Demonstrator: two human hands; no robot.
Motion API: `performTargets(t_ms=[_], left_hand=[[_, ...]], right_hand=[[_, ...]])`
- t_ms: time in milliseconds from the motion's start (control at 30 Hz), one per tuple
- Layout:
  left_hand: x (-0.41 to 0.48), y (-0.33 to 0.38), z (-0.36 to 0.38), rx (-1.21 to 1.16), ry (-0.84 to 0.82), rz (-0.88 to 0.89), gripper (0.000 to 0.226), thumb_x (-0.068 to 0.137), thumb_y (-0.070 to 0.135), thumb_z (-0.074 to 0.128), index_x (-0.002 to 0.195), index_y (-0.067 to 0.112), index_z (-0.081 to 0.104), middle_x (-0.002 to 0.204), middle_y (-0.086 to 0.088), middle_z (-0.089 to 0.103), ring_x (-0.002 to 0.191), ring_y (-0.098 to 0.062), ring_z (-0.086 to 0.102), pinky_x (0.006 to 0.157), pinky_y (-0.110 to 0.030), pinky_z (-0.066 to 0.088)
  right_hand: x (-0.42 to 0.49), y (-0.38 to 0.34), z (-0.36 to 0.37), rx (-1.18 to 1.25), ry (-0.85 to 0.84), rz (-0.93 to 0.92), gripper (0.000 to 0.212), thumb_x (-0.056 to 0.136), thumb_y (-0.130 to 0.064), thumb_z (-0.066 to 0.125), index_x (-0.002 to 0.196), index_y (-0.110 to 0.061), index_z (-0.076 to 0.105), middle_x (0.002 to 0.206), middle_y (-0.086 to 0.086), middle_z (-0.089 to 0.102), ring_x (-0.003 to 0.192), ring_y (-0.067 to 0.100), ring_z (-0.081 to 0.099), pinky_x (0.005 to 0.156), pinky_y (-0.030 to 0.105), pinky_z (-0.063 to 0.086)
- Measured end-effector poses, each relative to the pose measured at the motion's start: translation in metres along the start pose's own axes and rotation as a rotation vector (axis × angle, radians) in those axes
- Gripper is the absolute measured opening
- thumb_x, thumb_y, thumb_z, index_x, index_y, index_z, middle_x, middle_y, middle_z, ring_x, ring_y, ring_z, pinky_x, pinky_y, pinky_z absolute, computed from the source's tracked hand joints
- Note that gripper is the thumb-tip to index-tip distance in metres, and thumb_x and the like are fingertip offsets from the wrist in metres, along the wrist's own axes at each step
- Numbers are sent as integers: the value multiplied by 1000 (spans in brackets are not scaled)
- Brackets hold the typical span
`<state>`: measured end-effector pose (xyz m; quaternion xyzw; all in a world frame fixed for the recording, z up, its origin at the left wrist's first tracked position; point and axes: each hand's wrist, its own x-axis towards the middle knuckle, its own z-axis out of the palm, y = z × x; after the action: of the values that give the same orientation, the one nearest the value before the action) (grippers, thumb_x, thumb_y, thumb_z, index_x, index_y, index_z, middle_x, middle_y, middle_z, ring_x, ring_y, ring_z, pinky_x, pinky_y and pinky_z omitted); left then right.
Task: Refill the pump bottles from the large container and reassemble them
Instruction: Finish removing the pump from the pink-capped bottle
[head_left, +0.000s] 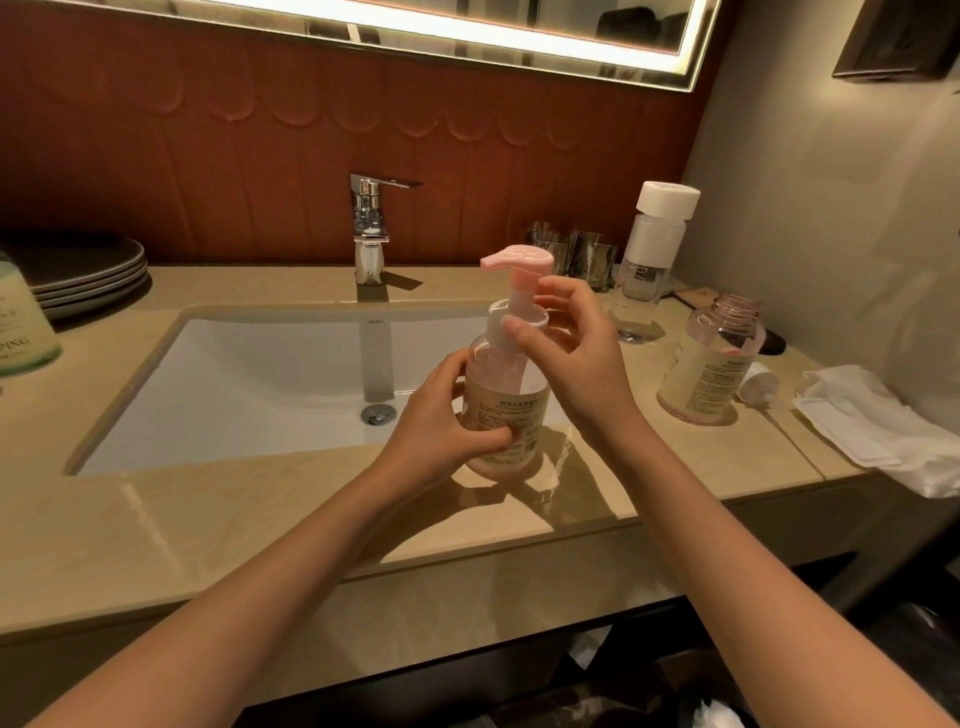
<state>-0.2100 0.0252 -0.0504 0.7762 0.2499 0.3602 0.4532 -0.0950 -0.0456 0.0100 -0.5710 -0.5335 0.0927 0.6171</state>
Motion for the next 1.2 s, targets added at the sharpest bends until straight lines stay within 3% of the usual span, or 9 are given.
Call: performTargets(t_ms=[100,167,300,467,633,767,933,1067,1200], left_hand=[[0,1,0,-2,0,-6,77,70,18,79,131,31,34,123,13,45,111,-4,43,78,-10,42],[0,1,1,2,1,-7,75,70,18,79,127,35,33,121,14,45,111,-4,42,76,-9,42],[0,0,1,0,2,-5,75,71,12,78,126,35,33,125,10,46,111,-4,42,73,-10,46],[0,0,1,16,6,0,76,72,15,78,132,30,34,129,9,46,111,-3,42,76,-10,45],[0,1,0,21,5,1,78,71,17,78,134,29,34,133,7,46,112,-4,42,81,-12,42],[0,0,0,38,5,3,77,71,13,77,133,28,34,133,5,46,111,-3,41,72,-7,44],[0,-1,0,30,4,8,75,71,16,78,130,32,34,131,8,46,111,-3,42,73,-8,44],[0,0,-1,6,-6,1,75,70,17,79,127,35,34,128,11,46,112,-4,43,81,-13,43],[0,1,-1,15,-16,-5,76,70,11,78,130,30,35,133,6,46,113,-5,42,85,-19,46]], right_hand=[[-1,-1,-2,100,-40,23,26,94,-7,46,116,-22,48,103,-18,53,95,-6,53,76,6,45],[0,-1,-3,109,-69,36,26,97,-13,43,121,-24,46,106,-22,51,96,-11,50,75,2,43],[0,1,0,-35,-19,9,39,80,-43,63,112,-32,44,116,-9,51,104,3,50,88,21,45],[1,3,0,-36,2,25,27,83,-27,67,104,-21,51,102,-14,56,101,11,55,92,36,48],[-1,4,-3,91,-106,56,38,80,-36,50,117,-27,50,112,-13,58,103,0,54,82,16,45],[-1,3,-1,-13,-14,43,50,75,-46,67,115,-27,44,107,-19,52,102,3,54,95,38,47],[1,4,-2,-47,-27,28,35,79,-33,70,107,-22,51,106,-14,58,101,7,56,96,40,46],[1,6,-4,42,-148,56,35,81,-36,50,115,-33,50,114,-17,57,109,4,53,95,30,43],[3,7,-3,-38,-99,46,59,76,-48,59,127,-28,37,124,-8,49,108,2,50,85,16,42]])
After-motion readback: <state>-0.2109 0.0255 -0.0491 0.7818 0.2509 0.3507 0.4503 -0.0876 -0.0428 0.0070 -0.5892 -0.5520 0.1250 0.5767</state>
